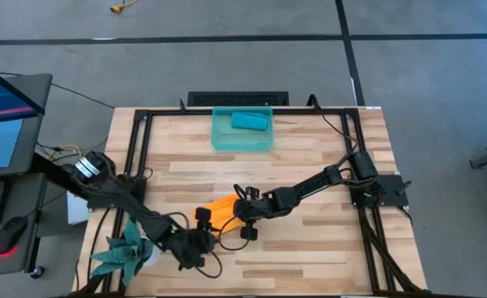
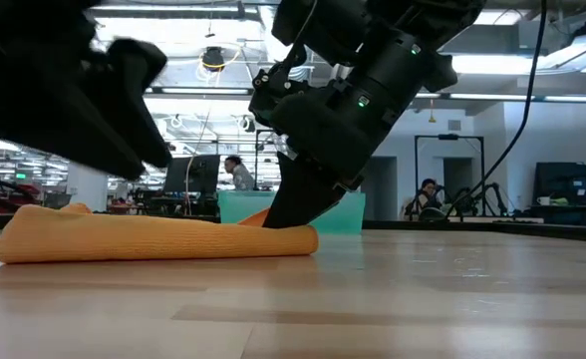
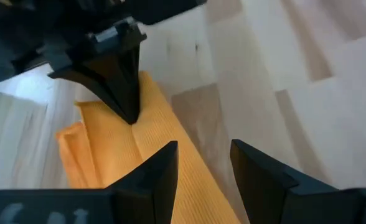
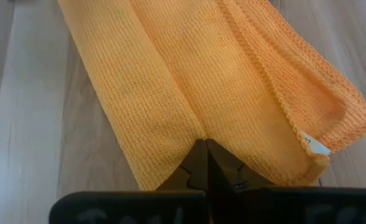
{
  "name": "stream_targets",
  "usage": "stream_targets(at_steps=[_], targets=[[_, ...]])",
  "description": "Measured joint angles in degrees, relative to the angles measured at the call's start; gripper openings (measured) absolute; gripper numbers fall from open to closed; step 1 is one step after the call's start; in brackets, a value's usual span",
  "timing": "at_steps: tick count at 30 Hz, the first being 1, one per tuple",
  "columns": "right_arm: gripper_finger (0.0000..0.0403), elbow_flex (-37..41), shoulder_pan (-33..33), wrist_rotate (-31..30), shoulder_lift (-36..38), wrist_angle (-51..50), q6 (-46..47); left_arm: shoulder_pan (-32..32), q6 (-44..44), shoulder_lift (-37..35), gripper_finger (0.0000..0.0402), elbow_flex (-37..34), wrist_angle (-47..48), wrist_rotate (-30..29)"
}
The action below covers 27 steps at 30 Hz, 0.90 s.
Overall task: Roll microfiber towels into tight, uniform cylinder then place into a basket
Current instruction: Roll the yellow microfiber cloth
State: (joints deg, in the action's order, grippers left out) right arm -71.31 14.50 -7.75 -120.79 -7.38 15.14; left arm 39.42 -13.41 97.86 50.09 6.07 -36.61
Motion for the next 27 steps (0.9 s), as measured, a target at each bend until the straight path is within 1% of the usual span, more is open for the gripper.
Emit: stream_targets(at_steps=[6,13,15,17,20,24,27], targets=[[0.0014,0.0,0.0,0.2,0.0,0.0,0.0,-3.6,-1.4,4.5,0.0142,0.0,-1.8,-0.8],[0.0015,0.0,0.0,0.2,0.0,0.0,0.0,-4.4,-2.7,4.5,0.0137,0.0,-2.2,-0.3],[0.0014,0.0,0.0,0.2,0.0,0.0,0.0,-4.4,-3.7,4.5,0.0124,0.0,-2.1,0.3],[0.0015,0.0,0.0,0.2,0.0,0.0,0.0,-4.4,-4.4,4.5,0.0102,0.0,-2.0,0.3],[0.0017,0.0,0.0,0.2,0.0,0.0,0.0,-4.6,-4.8,4.5,0.0061,-0.7,-2.1,0.2],[0.0018,0.0,0.0,0.2,0.0,0.0,0.0,-5.8,-9.1,4.5,0.0010,-2.7,-2.2,0.4],[0.0015,0.0,0.0,0.2,0.0,0.0,0.0,-6.2,-11.1,4.5,0.0006,-4.5,-2.8,0.4]])
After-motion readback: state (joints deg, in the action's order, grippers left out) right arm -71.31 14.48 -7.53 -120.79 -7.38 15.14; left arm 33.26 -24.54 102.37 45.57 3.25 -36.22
